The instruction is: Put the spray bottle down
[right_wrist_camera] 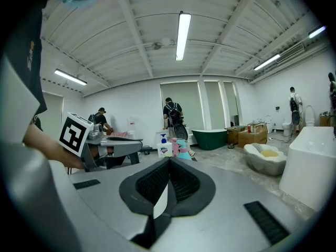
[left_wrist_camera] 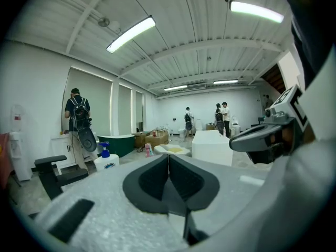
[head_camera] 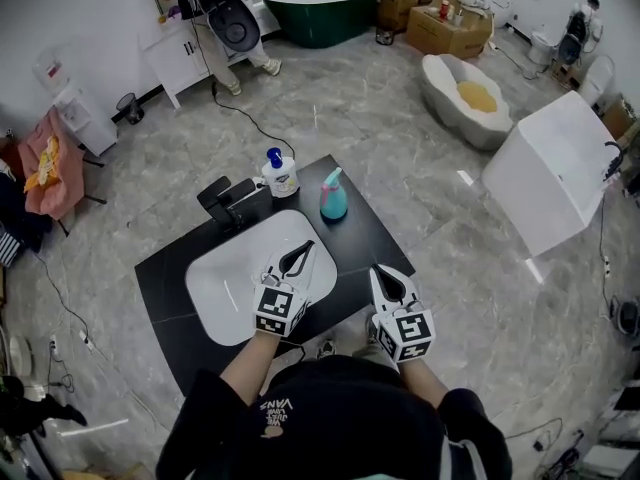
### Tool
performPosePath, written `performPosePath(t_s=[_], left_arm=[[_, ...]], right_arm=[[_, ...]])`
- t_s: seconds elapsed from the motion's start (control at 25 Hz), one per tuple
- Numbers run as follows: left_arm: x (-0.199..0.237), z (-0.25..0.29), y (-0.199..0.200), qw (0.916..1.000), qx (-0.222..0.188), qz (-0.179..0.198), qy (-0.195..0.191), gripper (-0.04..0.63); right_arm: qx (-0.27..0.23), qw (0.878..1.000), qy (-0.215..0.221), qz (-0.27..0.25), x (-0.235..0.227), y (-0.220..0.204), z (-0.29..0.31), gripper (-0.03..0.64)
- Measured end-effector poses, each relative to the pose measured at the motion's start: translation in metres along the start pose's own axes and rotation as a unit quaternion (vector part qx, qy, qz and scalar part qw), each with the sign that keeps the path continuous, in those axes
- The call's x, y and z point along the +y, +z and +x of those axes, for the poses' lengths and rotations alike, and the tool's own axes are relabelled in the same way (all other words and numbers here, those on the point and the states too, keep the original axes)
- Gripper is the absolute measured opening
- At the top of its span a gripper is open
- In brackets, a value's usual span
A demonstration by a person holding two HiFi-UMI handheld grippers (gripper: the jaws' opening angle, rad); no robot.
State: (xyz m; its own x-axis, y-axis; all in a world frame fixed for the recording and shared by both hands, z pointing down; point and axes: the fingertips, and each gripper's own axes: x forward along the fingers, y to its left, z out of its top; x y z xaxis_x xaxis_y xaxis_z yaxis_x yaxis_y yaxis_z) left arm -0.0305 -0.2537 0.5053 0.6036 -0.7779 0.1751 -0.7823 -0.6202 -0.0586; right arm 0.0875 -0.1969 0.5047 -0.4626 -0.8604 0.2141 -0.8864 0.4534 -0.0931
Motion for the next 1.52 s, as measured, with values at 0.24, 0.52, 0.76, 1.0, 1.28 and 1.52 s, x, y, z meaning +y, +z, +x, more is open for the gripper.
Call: performPosePath(t_s=[0.24, 0.52, 0.76, 1.0, 1.28, 1.52], left_arm=[[-0.011, -0.023, -0.002, 0.9998, -0.003, -0.007, -0.016, 0.018], [-0.013, -0.048, -0.012, 0.9998, 0.001, -0.012, -0.015, 0.018], [-0.014, -0.065, -0.02, 0.9996, 0.007, -0.024, -0.011, 0.018], [-0.012, -0.073, -0.023, 0.9995, 0.005, -0.03, -0.009, 0.018], [-0.009, -0.074, -0.022, 0.9996, 0.001, -0.028, -0.008, 0.018], [-0.008, -0.071, -0.024, 0.9995, 0.004, -0.031, -0.003, 0.018]], right_arm=[[-0.004, 1.0, -0.011, 0.0, 0.013, -0.004, -0.009, 0.002], [-0.003, 1.0, -0.015, 0.002, 0.028, -0.009, -0.013, 0.002], [0.005, 1.0, -0.015, 0.003, 0.037, -0.016, -0.013, 0.002], [0.016, 1.0, -0.014, 0.001, 0.043, -0.022, -0.012, 0.002], [0.02, 1.0, -0.014, -0.004, 0.045, -0.022, -0.006, 0.002], [0.02, 1.0, -0.013, -0.006, 0.043, -0.022, -0.002, 0.002]])
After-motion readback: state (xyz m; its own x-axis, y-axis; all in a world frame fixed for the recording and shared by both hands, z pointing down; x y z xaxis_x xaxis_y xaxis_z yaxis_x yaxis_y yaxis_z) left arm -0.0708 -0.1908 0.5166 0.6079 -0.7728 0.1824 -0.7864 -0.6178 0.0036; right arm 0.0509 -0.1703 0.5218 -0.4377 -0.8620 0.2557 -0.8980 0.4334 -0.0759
